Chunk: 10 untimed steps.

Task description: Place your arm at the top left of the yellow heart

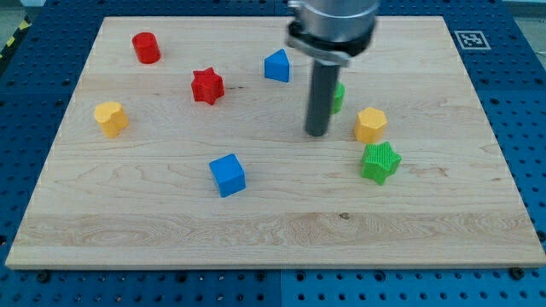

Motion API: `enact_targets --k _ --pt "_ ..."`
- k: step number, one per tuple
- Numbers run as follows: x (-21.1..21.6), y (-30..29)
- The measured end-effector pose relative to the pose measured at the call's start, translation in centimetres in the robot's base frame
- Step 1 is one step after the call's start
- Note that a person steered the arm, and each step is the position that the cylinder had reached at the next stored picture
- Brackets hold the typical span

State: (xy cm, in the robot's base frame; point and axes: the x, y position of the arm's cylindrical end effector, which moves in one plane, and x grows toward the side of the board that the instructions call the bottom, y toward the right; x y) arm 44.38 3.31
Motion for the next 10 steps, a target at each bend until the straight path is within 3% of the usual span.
enact_targets --k 3,6,10 --pt "-4.4 -5.2" --pt "-3.8 -7.5" --pt "-6.9 -30.9"
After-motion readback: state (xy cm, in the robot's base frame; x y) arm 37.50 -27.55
